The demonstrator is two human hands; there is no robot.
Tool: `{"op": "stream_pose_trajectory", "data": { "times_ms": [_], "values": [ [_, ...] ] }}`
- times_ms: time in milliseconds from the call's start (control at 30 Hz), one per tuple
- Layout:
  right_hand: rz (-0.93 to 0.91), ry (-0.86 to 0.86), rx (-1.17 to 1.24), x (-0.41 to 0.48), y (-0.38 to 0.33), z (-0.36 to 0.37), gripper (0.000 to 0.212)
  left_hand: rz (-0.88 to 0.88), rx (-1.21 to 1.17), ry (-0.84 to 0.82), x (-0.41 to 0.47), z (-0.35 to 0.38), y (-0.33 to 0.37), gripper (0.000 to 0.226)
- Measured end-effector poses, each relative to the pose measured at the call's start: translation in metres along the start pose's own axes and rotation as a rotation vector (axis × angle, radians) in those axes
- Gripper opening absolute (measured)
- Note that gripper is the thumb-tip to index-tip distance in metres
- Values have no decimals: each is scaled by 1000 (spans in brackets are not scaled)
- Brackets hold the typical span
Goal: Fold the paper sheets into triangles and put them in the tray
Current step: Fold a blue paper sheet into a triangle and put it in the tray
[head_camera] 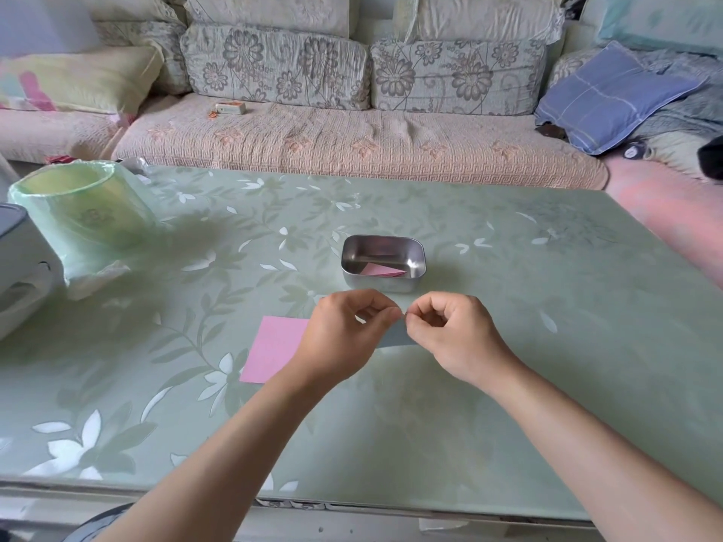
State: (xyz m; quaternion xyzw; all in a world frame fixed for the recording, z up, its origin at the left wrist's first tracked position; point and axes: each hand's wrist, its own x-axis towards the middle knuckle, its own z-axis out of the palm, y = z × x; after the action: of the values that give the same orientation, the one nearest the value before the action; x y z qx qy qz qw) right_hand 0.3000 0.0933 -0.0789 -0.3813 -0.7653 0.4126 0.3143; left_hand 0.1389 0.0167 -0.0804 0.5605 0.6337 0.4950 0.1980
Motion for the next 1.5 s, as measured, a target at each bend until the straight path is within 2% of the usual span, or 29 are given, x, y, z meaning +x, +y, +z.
{"op": "stream_pose_trajectory", "data": {
  "times_ms": [300,533,667,800,933,1100,1167,1233,1267,1367,1500],
  "values": [
    [72,31,-73,4,10,-10,19,-91,-15,195,17,-25,-12,15],
    [-53,14,-20,5,0,-1,10,13,22,0,16,-13,-10,9],
    [-45,45,-8,9,-3,4,18,59,98,-61,20,-19,-11,10],
    [-18,81,16,15,-3,3,23,20,221,-132,25,-32,-16,13],
    [-38,4,-61,27,-9,5,18,-10,227,-150,30,-36,-19,12],
    [-69,60,-155,75,-25,-12,20,-48,365,-7,44,-53,-30,14],
    [-63,79,-228,104,-29,-18,15,-80,350,68,50,-56,-37,12],
    [-9,20,-329,130,-30,-18,7,-87,296,116,53,-55,-42,12],
    [16,-27,-392,141,-29,-15,8,-83,286,111,54,-53,-43,20],
    [56,-249,-656,165,-22,-4,9,-76,321,28,52,-46,-47,38],
    [132,-452,-827,175,-15,10,13,-66,366,-86,50,-36,-50,37]
  ]
}}
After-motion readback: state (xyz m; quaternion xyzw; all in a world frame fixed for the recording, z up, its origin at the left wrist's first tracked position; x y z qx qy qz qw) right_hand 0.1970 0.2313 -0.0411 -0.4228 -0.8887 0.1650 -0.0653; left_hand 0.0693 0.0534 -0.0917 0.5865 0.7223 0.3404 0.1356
